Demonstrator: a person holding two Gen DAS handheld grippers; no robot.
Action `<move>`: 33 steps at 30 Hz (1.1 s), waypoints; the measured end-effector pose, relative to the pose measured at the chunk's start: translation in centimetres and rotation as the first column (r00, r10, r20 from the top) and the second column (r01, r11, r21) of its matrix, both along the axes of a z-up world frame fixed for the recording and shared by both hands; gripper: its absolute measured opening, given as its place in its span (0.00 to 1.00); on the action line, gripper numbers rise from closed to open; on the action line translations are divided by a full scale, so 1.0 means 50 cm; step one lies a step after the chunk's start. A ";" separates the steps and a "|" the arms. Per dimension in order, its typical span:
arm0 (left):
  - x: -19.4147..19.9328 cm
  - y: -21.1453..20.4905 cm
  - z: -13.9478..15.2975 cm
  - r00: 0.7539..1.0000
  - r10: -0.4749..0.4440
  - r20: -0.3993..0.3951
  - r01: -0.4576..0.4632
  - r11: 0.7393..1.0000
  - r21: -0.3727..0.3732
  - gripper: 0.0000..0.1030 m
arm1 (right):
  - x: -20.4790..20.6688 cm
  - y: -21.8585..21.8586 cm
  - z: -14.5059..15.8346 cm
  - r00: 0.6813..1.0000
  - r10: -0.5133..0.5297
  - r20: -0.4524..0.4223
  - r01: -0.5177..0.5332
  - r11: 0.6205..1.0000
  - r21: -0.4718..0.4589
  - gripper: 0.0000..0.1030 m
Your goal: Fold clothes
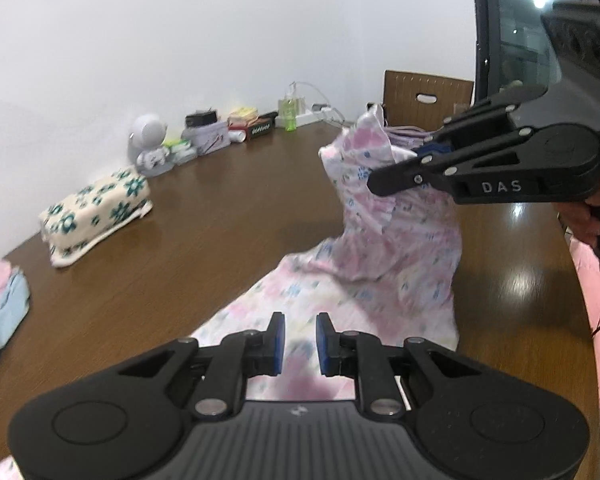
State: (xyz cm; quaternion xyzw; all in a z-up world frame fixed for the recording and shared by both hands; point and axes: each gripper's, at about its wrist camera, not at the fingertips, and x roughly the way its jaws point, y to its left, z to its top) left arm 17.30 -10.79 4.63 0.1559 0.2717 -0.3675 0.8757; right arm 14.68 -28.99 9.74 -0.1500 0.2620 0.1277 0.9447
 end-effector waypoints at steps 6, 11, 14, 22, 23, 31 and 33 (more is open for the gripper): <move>-0.004 0.043 -0.021 0.999 0.004 -0.041 -0.005 1.000 -0.017 0.15 | 0.005 0.093 -0.032 0.998 0.050 -0.043 -0.054 0.995 -0.081 0.04; -0.006 0.055 -0.030 0.998 -0.004 -0.070 0.003 1.000 -0.024 0.15 | 0.011 0.149 -0.072 0.993 0.073 -0.091 -0.084 0.989 -0.123 0.04; -0.007 0.065 -0.034 0.997 0.002 -0.083 -0.004 1.000 -0.027 0.18 | 0.014 0.164 -0.091 0.991 0.073 -0.112 -0.087 0.989 -0.123 0.04; -0.009 0.079 -0.040 0.995 0.008 -0.098 -0.011 1.000 -0.026 0.19 | 0.017 0.177 -0.115 0.987 0.068 -0.145 -0.086 0.989 -0.123 0.06; -0.008 0.079 -0.041 0.995 0.008 -0.099 -0.011 1.000 -0.025 0.19 | 0.016 0.177 -0.113 0.986 0.071 -0.148 -0.089 0.989 -0.115 0.09; -0.004 0.080 -0.044 0.993 0.015 -0.115 -0.019 0.999 -0.032 0.22 | -0.047 0.117 -0.002 0.988 0.133 -0.083 -0.119 0.981 0.152 0.32; -0.003 0.081 -0.044 0.993 0.016 -0.120 -0.020 0.999 -0.035 0.24 | -0.073 0.090 0.031 0.992 0.119 -0.038 -0.110 0.975 0.195 0.32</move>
